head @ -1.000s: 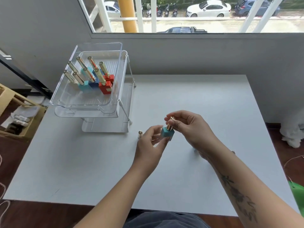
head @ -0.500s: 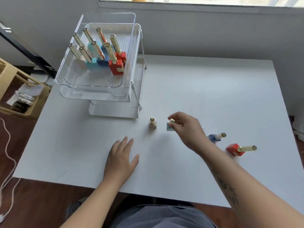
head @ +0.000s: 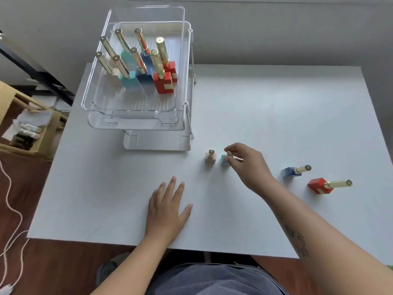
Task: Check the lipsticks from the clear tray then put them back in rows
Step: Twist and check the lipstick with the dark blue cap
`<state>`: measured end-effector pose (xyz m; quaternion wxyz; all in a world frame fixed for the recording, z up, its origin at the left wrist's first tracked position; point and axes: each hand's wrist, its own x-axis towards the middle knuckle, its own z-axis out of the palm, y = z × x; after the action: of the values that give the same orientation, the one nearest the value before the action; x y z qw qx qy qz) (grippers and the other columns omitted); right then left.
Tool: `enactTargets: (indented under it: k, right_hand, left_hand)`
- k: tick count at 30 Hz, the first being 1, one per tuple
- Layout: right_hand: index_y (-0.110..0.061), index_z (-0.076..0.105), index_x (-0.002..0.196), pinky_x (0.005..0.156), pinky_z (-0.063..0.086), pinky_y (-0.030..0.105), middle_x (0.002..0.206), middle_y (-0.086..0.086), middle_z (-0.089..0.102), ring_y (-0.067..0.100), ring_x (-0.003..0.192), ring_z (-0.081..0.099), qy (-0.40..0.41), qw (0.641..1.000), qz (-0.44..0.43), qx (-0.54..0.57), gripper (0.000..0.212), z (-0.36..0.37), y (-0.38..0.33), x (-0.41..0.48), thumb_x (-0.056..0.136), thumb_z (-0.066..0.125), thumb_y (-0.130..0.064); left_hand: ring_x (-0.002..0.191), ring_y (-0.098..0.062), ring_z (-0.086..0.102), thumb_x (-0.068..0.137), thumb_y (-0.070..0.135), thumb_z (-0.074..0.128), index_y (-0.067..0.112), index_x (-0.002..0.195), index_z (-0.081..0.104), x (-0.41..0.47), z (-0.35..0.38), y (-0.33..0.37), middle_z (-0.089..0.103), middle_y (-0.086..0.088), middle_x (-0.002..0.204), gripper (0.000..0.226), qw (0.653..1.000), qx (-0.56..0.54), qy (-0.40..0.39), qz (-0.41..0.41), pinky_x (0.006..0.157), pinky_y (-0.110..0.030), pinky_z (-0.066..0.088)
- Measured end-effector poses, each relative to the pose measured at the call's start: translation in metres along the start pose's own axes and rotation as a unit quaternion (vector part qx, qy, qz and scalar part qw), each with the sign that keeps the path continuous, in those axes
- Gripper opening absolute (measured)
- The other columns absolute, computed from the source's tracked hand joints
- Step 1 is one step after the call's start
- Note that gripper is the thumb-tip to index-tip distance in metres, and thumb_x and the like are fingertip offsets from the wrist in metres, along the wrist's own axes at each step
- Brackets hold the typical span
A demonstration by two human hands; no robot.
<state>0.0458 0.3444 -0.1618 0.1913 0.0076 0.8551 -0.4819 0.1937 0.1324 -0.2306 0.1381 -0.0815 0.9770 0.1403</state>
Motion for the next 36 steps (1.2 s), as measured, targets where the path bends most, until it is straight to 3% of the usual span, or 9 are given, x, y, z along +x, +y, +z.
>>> enactTargets:
  k: [5, 9, 13, 15, 18, 22, 25, 32, 36]
  right_hand:
    - [-0.036, 0.054, 0.124, 0.095, 0.041, 0.023, 0.122, -0.022, 0.054, 0.002, 0.112, 0.051, 0.02, 0.999, -0.001, -0.036, 0.039, 0.004, 0.008, -0.014, 0.089, 0.065, -0.024]
    - [-0.025, 0.057, 0.125, 0.096, 0.034, 0.018, 0.124, -0.013, 0.056, 0.005, 0.117, 0.049, 0.104, 0.985, -0.013, -0.135, 0.034, 0.009, 0.04, -0.05, 0.091, 0.062, -0.025]
    - [-0.014, 0.061, 0.125, 0.106, 0.038, 0.038, 0.137, 0.009, 0.054, 0.029, 0.131, 0.045, 0.152, 0.955, 0.027, -0.252, 0.037, 0.005, 0.088, -0.093, 0.089, 0.065, -0.022]
    - [-0.016, 0.057, 0.131, 0.109, 0.034, 0.046, 0.146, 0.012, 0.046, 0.035, 0.137, 0.036, 0.153, 0.943, 0.073, -0.287, 0.043, -0.003, 0.11, -0.11, 0.09, 0.064, -0.027]
    - [-0.023, 0.05, 0.139, 0.113, 0.028, 0.049, 0.153, 0.011, 0.037, 0.037, 0.142, 0.027, 0.155, 0.927, 0.098, -0.328, 0.049, -0.014, 0.134, -0.129, 0.093, 0.057, -0.039]
    - [-0.026, 0.045, 0.143, 0.116, 0.023, 0.051, 0.155, 0.01, 0.033, 0.036, 0.144, 0.024, 0.152, 0.925, 0.105, -0.331, 0.058, -0.015, 0.142, -0.135, 0.093, 0.032, -0.052]
    - [-0.027, 0.043, 0.144, 0.118, 0.015, 0.05, 0.157, 0.008, 0.03, 0.034, 0.146, 0.021, 0.154, 0.926, 0.106, -0.329, 0.059, -0.011, 0.146, -0.134, 0.092, 0.029, -0.051]
    - [-0.032, 0.041, 0.144, 0.119, 0.009, 0.043, 0.158, 0.005, 0.029, 0.029, 0.147, 0.019, 0.144, 0.926, 0.08, -0.339, 0.055, -0.017, 0.16, -0.136, 0.093, 0.034, -0.051]
    - [-0.03, 0.041, 0.144, 0.118, 0.011, 0.042, 0.158, 0.005, 0.028, 0.028, 0.147, 0.018, 0.133, 0.926, 0.039, -0.35, 0.054, -0.026, 0.173, -0.141, 0.095, 0.037, -0.05]
  left_hand:
    - [0.146, -0.027, 0.022, 0.089, 0.061, 0.041, 0.031, 0.15, 0.031, 0.002, -0.002, -0.005, 0.023, 0.002, 0.162, 0.068, 1.0, 0.016, -0.016, 0.009, 0.112, -0.045, 0.025]
    - [0.141, -0.033, 0.03, 0.086, 0.059, 0.046, 0.025, 0.145, 0.042, 0.004, -0.005, -0.006, 0.032, -0.004, 0.157, 0.068, 1.0, 0.013, -0.008, 0.022, 0.108, -0.05, 0.029]
    - [0.14, -0.035, 0.031, 0.085, 0.058, 0.042, 0.02, 0.142, 0.046, 0.004, -0.006, -0.004, 0.035, -0.007, 0.155, 0.069, 0.999, 0.019, -0.004, 0.032, 0.109, -0.051, 0.026]
    - [0.138, -0.035, 0.035, 0.082, 0.06, 0.033, 0.016, 0.139, 0.05, 0.004, -0.009, -0.001, 0.04, -0.008, 0.153, 0.074, 0.999, 0.02, 0.004, 0.035, 0.108, -0.051, 0.027]
    - [0.133, -0.036, 0.042, 0.081, 0.057, 0.034, 0.013, 0.133, 0.055, 0.004, -0.011, 0.012, 0.048, -0.009, 0.147, 0.071, 0.997, 0.032, 0.023, 0.062, 0.106, -0.051, 0.028]
    - [0.12, -0.034, 0.052, 0.083, 0.05, 0.044, 0.01, 0.127, 0.057, 0.012, -0.01, 0.055, 0.058, -0.009, 0.13, 0.06, 0.986, -0.005, 0.028, 0.165, 0.1, -0.046, 0.036]
    - [0.109, -0.029, 0.059, 0.084, 0.043, 0.056, 0.009, 0.126, 0.056, 0.023, -0.008, 0.106, 0.064, -0.005, 0.119, 0.053, 0.975, -0.054, 0.012, 0.218, 0.092, -0.039, 0.046]
    - [0.128, -0.017, 0.044, 0.09, 0.037, 0.062, 0.018, 0.139, 0.044, 0.07, -0.003, 0.21, 0.052, 0.005, 0.139, 0.056, 0.958, -0.182, -0.064, 0.214, 0.104, -0.03, 0.037]
    - [0.126, -0.018, 0.047, 0.089, 0.034, 0.064, 0.022, 0.134, 0.051, 0.09, 0.003, 0.235, 0.055, 0.007, 0.138, 0.048, 0.958, -0.181, -0.076, 0.209, 0.103, -0.031, 0.037]
